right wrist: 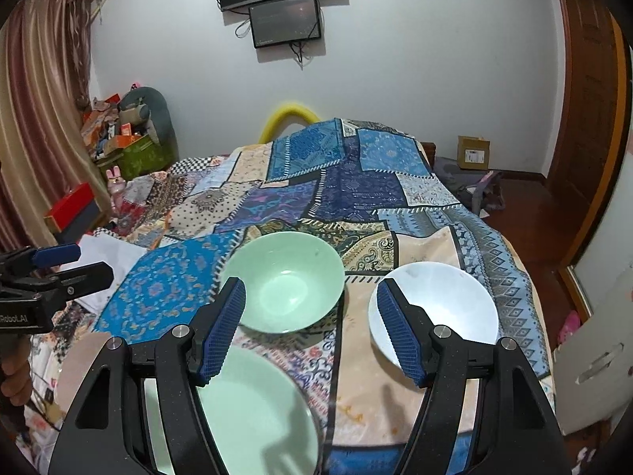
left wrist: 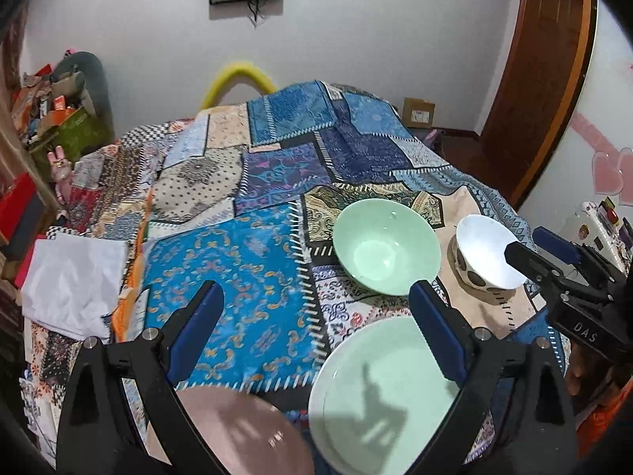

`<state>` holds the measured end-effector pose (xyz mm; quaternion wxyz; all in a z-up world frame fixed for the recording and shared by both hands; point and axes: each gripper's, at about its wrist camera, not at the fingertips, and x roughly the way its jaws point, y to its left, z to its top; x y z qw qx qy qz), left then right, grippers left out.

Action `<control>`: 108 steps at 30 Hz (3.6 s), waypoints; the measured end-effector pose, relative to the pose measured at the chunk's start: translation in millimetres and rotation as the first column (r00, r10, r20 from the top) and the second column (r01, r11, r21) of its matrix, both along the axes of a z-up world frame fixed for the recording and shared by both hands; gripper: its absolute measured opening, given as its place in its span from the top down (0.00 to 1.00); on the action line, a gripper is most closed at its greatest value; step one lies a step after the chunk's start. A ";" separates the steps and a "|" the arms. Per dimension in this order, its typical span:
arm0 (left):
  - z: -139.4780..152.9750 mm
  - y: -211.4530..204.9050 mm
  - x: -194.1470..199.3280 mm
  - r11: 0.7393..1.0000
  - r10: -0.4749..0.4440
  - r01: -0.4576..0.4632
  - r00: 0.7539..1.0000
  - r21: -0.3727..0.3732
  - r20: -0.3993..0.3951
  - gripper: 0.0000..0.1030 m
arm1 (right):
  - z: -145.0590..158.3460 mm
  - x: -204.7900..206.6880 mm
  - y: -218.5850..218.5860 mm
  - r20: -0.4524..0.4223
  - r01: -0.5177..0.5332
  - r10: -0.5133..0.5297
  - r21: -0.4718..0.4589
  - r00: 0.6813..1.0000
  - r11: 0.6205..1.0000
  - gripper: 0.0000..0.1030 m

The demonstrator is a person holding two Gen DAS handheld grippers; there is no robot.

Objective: Organize plates and bowls
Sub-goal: 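Move the left tool to the mint green bowl and grasp its rim, then lift the mint green bowl with the left tool and carry it toward the pink bowl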

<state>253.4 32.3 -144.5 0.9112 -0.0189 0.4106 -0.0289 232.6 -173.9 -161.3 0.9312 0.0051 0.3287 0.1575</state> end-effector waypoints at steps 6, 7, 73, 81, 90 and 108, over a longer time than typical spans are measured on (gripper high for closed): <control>-26.4 -8.4 39.3 1.000 -0.010 0.009 0.998 -0.007 -0.070 0.07 | -14.7 23.0 0.4 -0.018 -0.009 0.009 -0.033 1.000 0.999 0.36; -30.9 -9.5 44.2 1.000 -0.012 0.011 0.997 -0.010 -0.083 0.07 | -17.5 27.1 -0.2 -0.025 -0.012 0.011 -0.034 1.000 0.999 0.36; -50.2 -27.8 47.7 0.996 -0.077 0.065 0.978 -0.065 -0.194 0.83 | -17.6 39.0 23.2 -0.121 -0.136 0.137 0.018 0.983 0.991 0.87; -23.6 -20.5 6.7 0.997 -0.049 0.040 0.988 -0.067 -0.150 0.83 | 0.8 14.8 29.8 -0.083 -0.163 0.164 0.024 0.983 0.986 0.87; -3.9 -6.8 -32.9 0.997 -0.008 0.000 0.993 -0.074 -0.118 0.83 | 10.9 -12.7 39.3 -0.057 -0.187 0.189 0.041 0.980 0.981 0.87; 9.9 38.3 -98.3 0.991 0.081 -0.090 0.992 -0.096 -0.094 0.83 | 15.9 -54.4 78.3 -0.047 -0.267 0.270 0.061 0.962 0.962 0.87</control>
